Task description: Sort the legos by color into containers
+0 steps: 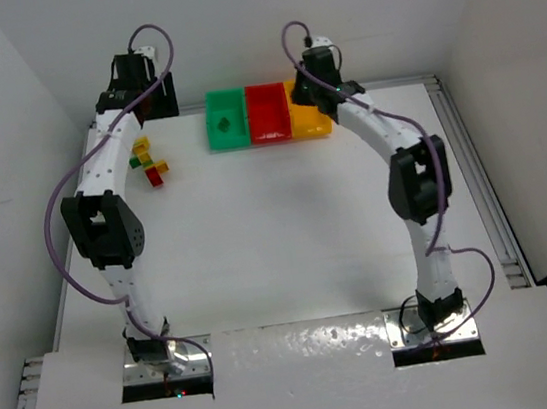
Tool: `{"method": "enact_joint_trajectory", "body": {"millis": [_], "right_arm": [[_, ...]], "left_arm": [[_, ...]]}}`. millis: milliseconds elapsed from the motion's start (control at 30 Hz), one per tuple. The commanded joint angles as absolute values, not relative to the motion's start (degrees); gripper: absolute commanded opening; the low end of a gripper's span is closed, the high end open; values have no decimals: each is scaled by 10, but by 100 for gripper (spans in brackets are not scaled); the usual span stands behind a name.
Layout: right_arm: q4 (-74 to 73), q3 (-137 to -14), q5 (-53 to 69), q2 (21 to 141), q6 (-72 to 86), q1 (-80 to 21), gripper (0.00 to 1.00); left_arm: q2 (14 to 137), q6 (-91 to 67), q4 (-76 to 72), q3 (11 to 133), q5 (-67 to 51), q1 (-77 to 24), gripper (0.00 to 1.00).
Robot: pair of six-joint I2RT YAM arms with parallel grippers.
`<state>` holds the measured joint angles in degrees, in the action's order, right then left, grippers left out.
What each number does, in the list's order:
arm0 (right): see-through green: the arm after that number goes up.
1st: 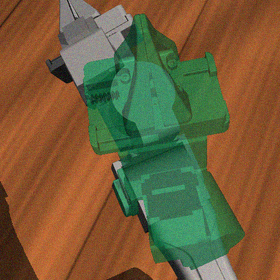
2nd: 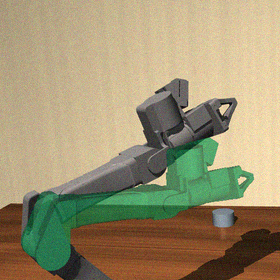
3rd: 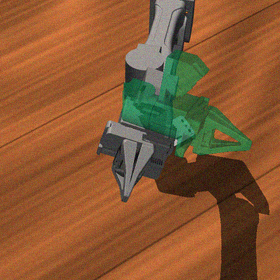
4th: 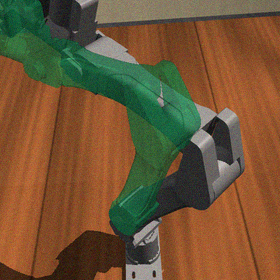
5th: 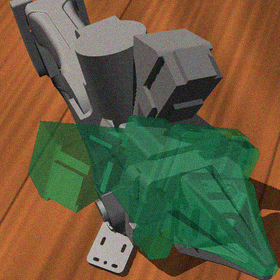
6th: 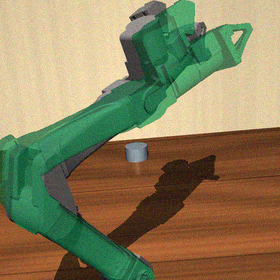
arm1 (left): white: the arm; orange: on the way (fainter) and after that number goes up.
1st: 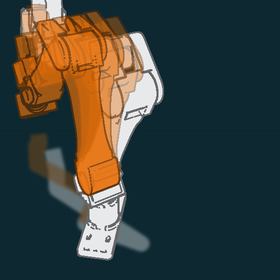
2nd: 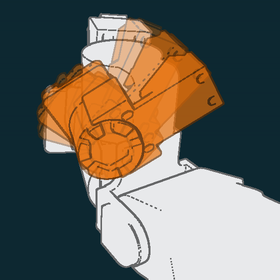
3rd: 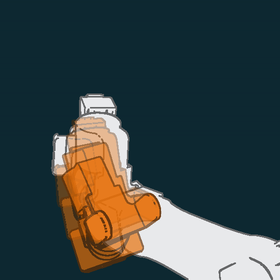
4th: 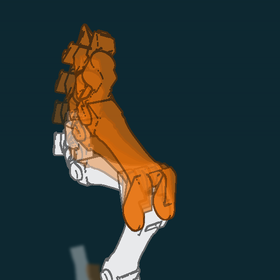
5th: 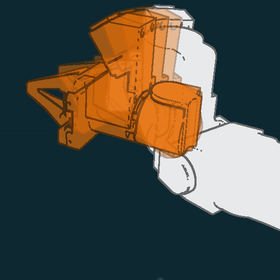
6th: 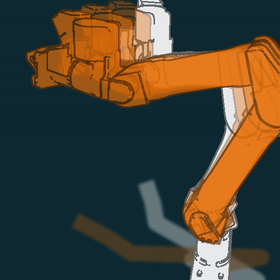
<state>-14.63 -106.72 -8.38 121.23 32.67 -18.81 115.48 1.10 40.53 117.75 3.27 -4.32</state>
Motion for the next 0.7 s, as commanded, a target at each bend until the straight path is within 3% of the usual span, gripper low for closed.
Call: {"method": "enact_joint_trajectory", "body": {"millis": [0, 233, 333, 500, 667], "right_arm": [[-122, -1222, -42, 1319, 256, -218, 0], [110, -1236, -67, 1422, 224, -244, 0], [111, -1282, -82, 1462, 214, -251, 0], [117, -1244, -98, 1460, 195, -257, 1], [120, -1225, -99, 1448, 183, -257, 29]], "left_arm": [[1125, 20, 399, 1167, 40, -33, 63], [1137, 18, 396, 1147, 35, -22, 63], [1142, 18, 395, 1145, 33, -18, 63], [1148, 18, 395, 1145, 31, -14, 63], [1153, 15, 392, 1146, 21, -14, 63]]}}
